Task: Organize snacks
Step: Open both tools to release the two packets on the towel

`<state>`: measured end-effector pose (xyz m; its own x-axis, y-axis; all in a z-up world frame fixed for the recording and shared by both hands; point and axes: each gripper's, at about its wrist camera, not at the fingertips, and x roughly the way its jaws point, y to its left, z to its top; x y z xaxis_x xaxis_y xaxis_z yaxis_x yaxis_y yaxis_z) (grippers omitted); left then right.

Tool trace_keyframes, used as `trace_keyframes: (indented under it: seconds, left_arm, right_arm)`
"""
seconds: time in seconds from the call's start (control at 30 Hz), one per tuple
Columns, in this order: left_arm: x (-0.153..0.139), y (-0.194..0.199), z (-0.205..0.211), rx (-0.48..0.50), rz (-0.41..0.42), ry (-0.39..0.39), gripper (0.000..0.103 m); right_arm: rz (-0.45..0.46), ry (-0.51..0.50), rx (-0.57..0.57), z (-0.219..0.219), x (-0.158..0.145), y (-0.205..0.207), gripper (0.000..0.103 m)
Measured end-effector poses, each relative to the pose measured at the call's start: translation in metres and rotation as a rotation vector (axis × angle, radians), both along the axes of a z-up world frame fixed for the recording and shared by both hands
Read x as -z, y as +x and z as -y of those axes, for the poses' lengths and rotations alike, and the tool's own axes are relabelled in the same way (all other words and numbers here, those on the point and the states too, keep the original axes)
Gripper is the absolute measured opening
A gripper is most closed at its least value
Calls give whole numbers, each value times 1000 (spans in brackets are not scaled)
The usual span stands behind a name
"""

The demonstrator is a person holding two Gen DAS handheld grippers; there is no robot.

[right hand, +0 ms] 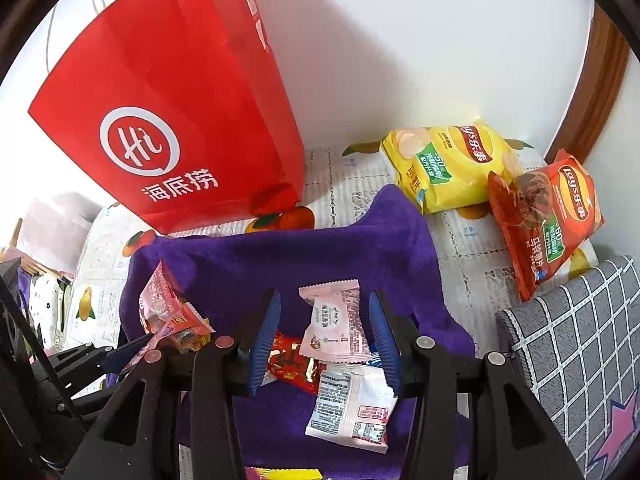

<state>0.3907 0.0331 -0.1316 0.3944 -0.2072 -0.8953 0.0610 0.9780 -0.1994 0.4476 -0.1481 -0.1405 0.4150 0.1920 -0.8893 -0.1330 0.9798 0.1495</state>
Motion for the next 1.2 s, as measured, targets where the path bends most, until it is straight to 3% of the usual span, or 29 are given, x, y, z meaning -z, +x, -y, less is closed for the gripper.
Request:
trace_keyframes:
  seconds: [0.3, 0.43, 0.67, 0.97, 1.1, 1.2]
  left_arm:
    - [-5, -2, 4, -1, 17, 56, 25]
    - [-14, -5, 2, 3, 44, 57, 44]
    - [-36, -12, -4, 10, 109, 37, 51]
    - [-51, -20, -5, 17, 124, -27, 52]
    - [-57, -25, 1, 29, 137, -27, 52]
    - [-58, -26, 4, 38, 140, -28, 53]
  right_arm:
    - [14, 4, -21, -3, -6, -4, 49]
    - [44, 19, -21, -5, -13, -11, 55]
    - [113, 8, -15, 6, -30, -39, 55]
    - [22, 23, 26, 53, 5, -116, 55]
    - [35, 28, -10, 59, 16, -147, 68]
    - [47, -9, -61, 51, 31, -158, 70]
